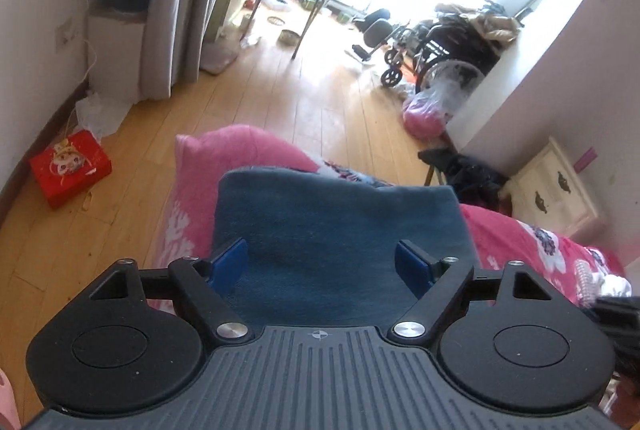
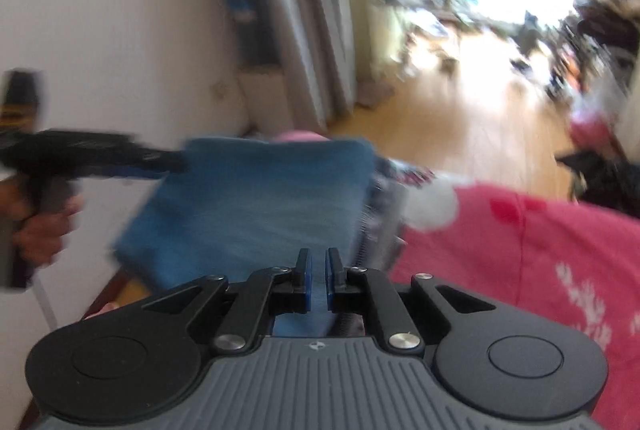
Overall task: Fold clothes
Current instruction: 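Lower the jeans onto the plaid-topped clothes stack with both grippers, then open both grippers and pull them back from the stack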
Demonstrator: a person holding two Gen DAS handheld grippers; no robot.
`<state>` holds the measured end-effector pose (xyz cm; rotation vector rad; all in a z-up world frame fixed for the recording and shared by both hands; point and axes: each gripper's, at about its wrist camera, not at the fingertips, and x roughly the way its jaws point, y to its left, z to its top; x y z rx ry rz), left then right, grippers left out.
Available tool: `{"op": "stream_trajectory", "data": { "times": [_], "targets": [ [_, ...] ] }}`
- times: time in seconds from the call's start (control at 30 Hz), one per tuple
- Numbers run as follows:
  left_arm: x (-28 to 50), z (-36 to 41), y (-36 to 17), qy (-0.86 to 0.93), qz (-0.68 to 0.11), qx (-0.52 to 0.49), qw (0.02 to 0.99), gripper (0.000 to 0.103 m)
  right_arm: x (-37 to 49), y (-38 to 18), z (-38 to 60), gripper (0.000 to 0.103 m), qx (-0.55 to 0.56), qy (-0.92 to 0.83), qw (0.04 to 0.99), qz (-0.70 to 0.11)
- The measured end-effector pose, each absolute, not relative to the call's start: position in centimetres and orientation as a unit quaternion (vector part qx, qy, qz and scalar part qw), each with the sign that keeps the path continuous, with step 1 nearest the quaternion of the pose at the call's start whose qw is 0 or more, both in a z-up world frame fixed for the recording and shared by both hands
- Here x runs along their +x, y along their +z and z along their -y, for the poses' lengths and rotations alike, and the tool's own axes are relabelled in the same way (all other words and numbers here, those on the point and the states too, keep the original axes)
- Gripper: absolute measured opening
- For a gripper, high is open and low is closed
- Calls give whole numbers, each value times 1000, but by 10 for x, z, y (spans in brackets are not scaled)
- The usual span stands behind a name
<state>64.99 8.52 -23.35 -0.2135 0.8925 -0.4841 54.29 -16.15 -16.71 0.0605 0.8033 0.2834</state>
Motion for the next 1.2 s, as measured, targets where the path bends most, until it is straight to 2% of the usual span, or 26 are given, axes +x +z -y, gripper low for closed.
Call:
{"op": "stream_trajectory", "data": {
  "times": [0.1,0.27,0.5,0.8,0.93,1.0,1.13,1.2],
  "targets": [
    [655,-83,-248,-212,-442,-95,866,82,530,-180,140,9,2,180,890,-419],
    [660,-87,-250,-192,-448,-107,866,82,530,-220,123,11,-22,137,865,-482],
    [652,-100,-217,-198,-455,-92,863,82,500,-187,132,12,8,77,857,-509],
    [557,-102,-164,-164,-451,-58,875,88,448,-156,145,14,45,44,859,-509],
    [517,-99,-151,-148,-449,-85,877,93,433,-144,148,24,49,57,863,-500],
    [501,-92,-150,-144,-442,-80,882,97,429,-141,148,25,49,66,864,-497],
    [471,-76,-150,-130,-425,-73,893,99,416,-137,149,40,43,67,871,-484],
    [458,-69,-151,-121,-417,-80,897,100,410,-137,152,41,50,68,873,-480]
  ]
}}
